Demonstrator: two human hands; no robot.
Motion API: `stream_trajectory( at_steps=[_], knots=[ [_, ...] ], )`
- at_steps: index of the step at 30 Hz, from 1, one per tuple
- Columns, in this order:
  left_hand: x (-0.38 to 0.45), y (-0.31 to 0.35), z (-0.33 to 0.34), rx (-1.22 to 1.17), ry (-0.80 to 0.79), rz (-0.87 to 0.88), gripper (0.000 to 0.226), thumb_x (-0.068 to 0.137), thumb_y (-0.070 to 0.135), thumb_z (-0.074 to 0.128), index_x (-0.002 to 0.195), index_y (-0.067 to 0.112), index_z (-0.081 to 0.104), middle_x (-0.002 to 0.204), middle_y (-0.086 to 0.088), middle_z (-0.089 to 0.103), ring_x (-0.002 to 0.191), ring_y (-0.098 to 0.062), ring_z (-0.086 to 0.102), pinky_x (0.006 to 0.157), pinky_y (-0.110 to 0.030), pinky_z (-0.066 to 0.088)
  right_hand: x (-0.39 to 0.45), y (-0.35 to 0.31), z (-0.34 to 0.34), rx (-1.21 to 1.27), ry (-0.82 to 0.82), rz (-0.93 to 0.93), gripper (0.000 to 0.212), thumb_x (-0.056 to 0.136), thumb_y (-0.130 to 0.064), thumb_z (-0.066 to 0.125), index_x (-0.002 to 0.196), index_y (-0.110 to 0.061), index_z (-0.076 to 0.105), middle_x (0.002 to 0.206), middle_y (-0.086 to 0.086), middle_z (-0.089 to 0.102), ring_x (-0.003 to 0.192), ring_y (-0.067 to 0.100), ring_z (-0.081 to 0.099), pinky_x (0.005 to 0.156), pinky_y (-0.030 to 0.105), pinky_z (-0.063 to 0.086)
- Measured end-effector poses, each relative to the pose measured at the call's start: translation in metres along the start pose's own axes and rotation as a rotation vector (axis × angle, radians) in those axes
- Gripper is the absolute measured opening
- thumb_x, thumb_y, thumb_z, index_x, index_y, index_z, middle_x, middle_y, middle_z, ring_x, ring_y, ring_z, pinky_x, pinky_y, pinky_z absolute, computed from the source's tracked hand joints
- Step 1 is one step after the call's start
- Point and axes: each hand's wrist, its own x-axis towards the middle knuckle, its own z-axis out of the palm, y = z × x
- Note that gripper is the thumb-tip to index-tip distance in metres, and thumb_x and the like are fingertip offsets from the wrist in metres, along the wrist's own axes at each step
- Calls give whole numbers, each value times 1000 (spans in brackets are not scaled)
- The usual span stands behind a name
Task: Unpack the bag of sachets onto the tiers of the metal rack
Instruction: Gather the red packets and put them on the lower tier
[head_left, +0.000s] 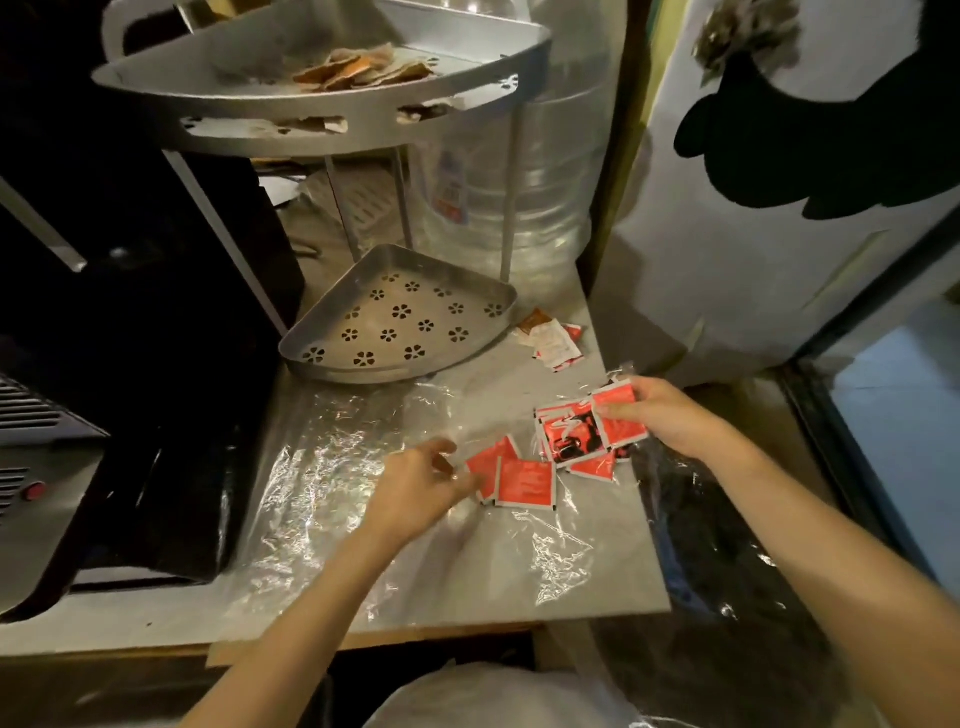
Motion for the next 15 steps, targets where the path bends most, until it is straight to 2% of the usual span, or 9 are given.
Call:
stream_trajectory(
  at_steps=[1, 4, 5, 7, 8, 9, 10, 12, 15],
  knots=[
    [1, 9, 9, -117, -57, -51, 58, 74, 33, 72, 122, 9, 52, 87, -3, 67, 72, -11, 58, 52, -5, 39, -1, 0, 0, 9, 3, 4, 21, 77, -18, 71, 97, -18, 65, 95, 4, 73, 90, 19, 70, 87, 37, 52],
    [6, 20, 26, -372, -56, -184, 65, 70, 17, 77, 126, 10, 43, 72, -3, 62, 61, -10, 56, 49, -13, 38, -4, 1, -2, 56, 10, 22, 19, 79, -13, 69, 97, -16, 64, 92, 4, 71, 86, 18, 69, 82, 34, 54],
    [7, 22, 29, -470, -68, -227, 57, 70, 14, 77, 118, 12, 47, 68, -2, 61, 58, -10, 56, 47, -17, 37, -6, 2, -2, 80, 7, 23, 19, 79, -11, 68, 97, -14, 64, 91, 4, 71, 83, 17, 69, 79, 31, 55],
    [11, 26, 33, -575, -118, -257, 24, 71, 7, 75, 87, 13, 58, 54, 4, 58, 46, -5, 52, 40, -15, 34, -9, 4, -3, 126, 6, 31, 15, 80, -8, 66, 94, -12, 63, 89, 4, 69, 77, 14, 68, 71, 25, 55],
    [12, 27, 36, -550, -139, -242, 17, 72, 4, 73, 71, 13, 58, 46, 8, 56, 41, -2, 49, 38, -12, 32, -10, 5, -3, 144, 13, 42, 15, 80, -8, 66, 94, -11, 62, 88, 4, 69, 77, 14, 67, 71, 26, 55],
    [12, 29, 39, -524, -155, -215, 20, 72, 2, 71, 63, 14, 58, 42, 11, 55, 39, 1, 47, 39, -10, 32, -11, 7, -3, 160, 22, 55, 18, 80, -9, 67, 97, -9, 62, 89, 6, 69, 80, 16, 67, 75, 28, 54],
    [12, 31, 42, -513, -156, -184, 21, 72, 2, 72, 61, 15, 59, 45, 11, 56, 39, 3, 47, 41, -8, 34, -11, 9, -3, 177, 31, 72, 24, 79, -10, 68, 101, -7, 61, 92, 8, 70, 84, 19, 67, 80, 33, 54],
    [12, 36, 49, -476, -114, -131, 15, 71, 5, 73, 73, 15, 62, 59, 10, 59, 48, 2, 50, 46, -7, 37, -12, 11, -5, 210, 43, 103, 33, 77, -12, 70, 108, -4, 61, 100, 13, 70, 93, 25, 68, 88, 40, 52],
    [11, 44, 56, -487, -69, -128, 27, 72, 6, 72, 92, 16, 56, 74, 3, 61, 62, -9, 55, 51, -15, 47, -13, 12, -7, 266, 62, 141, 34, 75, -10, 72, 107, -4, 62, 99, 15, 70, 91, 26, 68, 86, 40, 53]
  ],
)
